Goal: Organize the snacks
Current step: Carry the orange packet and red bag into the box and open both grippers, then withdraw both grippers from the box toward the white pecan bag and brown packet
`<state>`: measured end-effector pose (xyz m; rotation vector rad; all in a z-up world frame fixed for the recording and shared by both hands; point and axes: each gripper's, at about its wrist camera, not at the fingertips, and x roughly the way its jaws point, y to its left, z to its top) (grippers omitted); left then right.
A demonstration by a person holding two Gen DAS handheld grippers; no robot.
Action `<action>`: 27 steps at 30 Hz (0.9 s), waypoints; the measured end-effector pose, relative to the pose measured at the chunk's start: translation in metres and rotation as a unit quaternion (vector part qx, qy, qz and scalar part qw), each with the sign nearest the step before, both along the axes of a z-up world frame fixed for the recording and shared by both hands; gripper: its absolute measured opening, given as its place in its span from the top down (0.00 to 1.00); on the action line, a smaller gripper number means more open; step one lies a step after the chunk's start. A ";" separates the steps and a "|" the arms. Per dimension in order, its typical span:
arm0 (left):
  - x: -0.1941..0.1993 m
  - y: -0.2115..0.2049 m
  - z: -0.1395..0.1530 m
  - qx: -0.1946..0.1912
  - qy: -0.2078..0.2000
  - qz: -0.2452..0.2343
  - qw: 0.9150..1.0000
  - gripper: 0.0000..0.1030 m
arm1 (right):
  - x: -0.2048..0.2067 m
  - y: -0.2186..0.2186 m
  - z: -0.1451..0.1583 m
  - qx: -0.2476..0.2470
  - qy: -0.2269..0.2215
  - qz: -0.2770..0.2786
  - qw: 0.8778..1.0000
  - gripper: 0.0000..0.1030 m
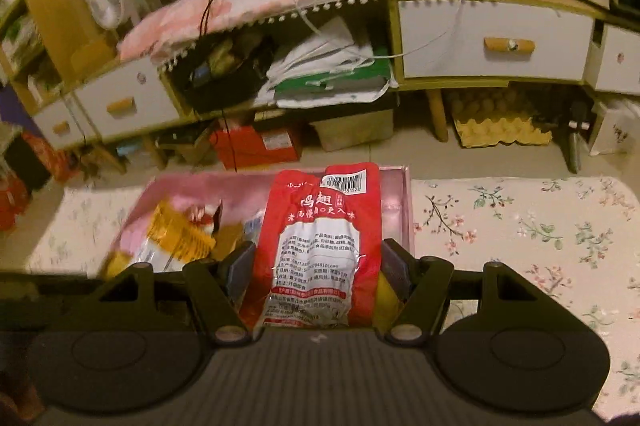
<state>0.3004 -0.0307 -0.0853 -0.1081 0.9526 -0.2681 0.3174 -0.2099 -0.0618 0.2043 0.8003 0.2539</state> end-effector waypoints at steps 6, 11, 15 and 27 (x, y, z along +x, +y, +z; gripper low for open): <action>-0.004 0.002 0.012 0.005 -0.014 -0.012 1.000 0.43 | 0.007 -0.011 -0.005 0.055 -0.004 -0.034 0.998 0.35; -0.008 0.010 0.029 0.003 -0.023 -0.009 1.000 0.27 | 0.007 -0.027 -0.005 0.096 0.004 -0.057 0.994 0.33; -0.010 0.026 0.039 -0.026 -0.018 0.014 0.999 0.24 | 0.006 -0.036 0.003 0.113 0.007 -0.063 0.992 0.32; -0.041 0.061 0.049 -0.020 -0.007 0.063 0.998 0.24 | -0.010 -0.047 0.031 0.142 0.040 -0.049 0.988 0.49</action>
